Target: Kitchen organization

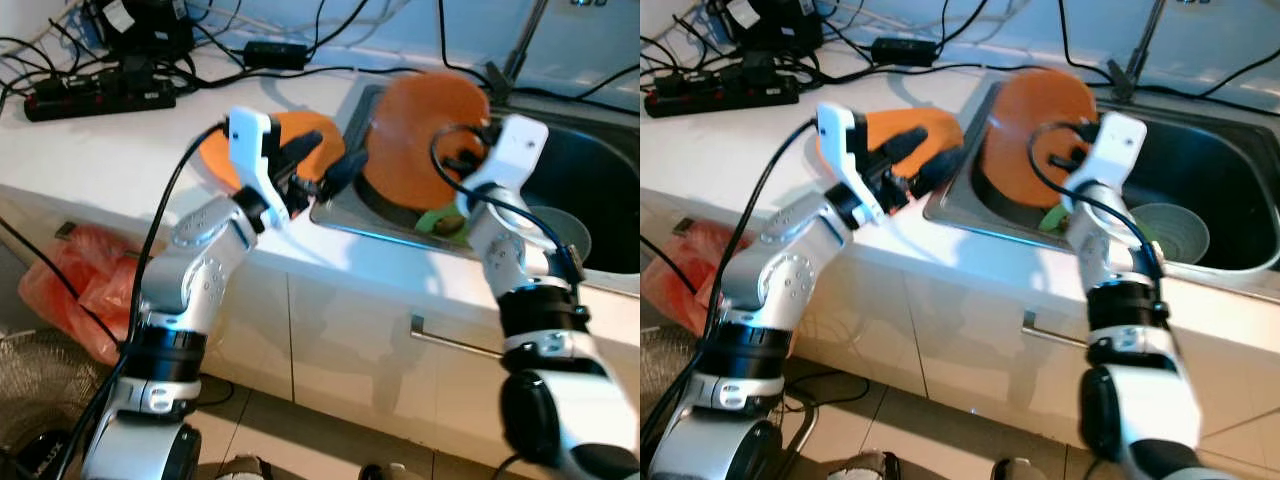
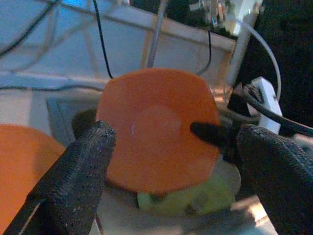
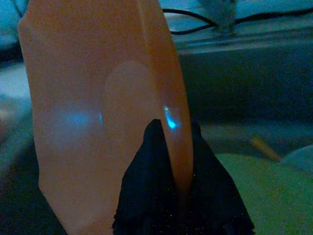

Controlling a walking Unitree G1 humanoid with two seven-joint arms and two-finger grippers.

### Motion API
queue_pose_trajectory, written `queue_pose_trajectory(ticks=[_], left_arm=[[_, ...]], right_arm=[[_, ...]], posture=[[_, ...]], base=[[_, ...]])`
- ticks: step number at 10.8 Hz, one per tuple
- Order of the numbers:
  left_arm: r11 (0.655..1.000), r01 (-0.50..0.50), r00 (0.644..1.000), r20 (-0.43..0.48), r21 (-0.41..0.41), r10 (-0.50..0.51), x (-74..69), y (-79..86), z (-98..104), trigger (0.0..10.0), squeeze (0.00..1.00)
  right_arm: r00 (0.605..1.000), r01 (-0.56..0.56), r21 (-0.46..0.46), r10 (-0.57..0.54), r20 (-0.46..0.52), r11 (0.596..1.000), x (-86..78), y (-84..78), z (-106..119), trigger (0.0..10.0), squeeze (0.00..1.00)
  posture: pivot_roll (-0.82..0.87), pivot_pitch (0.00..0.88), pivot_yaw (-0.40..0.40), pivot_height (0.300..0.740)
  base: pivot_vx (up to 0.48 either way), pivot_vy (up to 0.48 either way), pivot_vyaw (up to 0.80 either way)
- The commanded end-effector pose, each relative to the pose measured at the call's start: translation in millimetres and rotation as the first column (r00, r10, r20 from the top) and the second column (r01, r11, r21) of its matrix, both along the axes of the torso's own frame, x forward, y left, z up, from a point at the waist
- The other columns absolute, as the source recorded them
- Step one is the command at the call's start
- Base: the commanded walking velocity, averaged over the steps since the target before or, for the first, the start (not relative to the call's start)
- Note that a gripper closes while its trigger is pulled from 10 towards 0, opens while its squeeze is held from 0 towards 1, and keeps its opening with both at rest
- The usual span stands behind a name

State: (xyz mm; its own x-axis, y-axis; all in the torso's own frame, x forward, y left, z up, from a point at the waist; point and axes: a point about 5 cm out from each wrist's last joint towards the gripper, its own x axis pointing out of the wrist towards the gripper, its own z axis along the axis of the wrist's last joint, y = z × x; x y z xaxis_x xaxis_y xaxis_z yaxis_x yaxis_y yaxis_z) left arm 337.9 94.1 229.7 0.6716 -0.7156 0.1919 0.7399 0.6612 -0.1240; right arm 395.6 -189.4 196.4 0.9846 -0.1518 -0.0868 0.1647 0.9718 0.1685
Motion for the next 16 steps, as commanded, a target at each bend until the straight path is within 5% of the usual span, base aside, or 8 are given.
queue_pose_trajectory(ticks=[1,5,7,11,15,16], left_arm=[[0.999,0.019,1.0,0.004,0.037,-0.019,-3.7,-2.5,1,10.0,1.0],[0.989,-0.004,0.994,-0.108,0.146,0.02,-16.5,5.4,-32,10.0,1.0],[0.975,-0.058,0.989,-0.118,0.215,0.085,-14.4,15.8,-41,10.0,1.0],[0.962,-0.183,0.982,-0.016,0.204,0.19,-4.3,29.2,-25,10.0,1.0],[0.97,-0.109,0.994,0.004,0.219,0.111,-4.9,22.6,-21,10.0,1.0],[0.971,-0.093,0.995,0.0,0.219,0.096,-9.6,20.7,-22,10.0,1.0]], right_arm=[[0.998,0.015,-0.048,-0.012,0.07,0.999,4.8,-5.7,19,0.0,0.0],[1.0,0.014,-0.139,-0.011,0.025,0.99,11.8,-22.3,15,0.0,0.0],[0.997,-0.07,-0.178,0.066,-0.026,0.982,13.9,-18.2,7,0.0,0.0],[0.976,-0.212,-0.165,0.2,-0.085,0.963,16.5,2.1,-2,0.0,0.0],[0.933,-0.334,-0.173,0.299,-0.198,0.927,13.3,21.1,-22,0.0,0.0],[0.925,-0.347,-0.17,0.307,-0.221,0.922,12.6,22.5,-26,10.0,0.0]], posture=[[0.06,0.099,0.017,0.74],[0.11,0.147,0.037,0.74],[0.14,0.172,0.048,0.74],[0.15,0.204,0.058,0.74],[0.12,0.228,0.059,0.74],[0.13,0.229,0.055,0.74]], base=[[0.0,0.0,0.0],[0.0,0.0,0.0],[0.0,0.0,0.0],[0.0,0.0,0.0],[0.0,0.0,0.0],[0.0,0.0,0.0]])
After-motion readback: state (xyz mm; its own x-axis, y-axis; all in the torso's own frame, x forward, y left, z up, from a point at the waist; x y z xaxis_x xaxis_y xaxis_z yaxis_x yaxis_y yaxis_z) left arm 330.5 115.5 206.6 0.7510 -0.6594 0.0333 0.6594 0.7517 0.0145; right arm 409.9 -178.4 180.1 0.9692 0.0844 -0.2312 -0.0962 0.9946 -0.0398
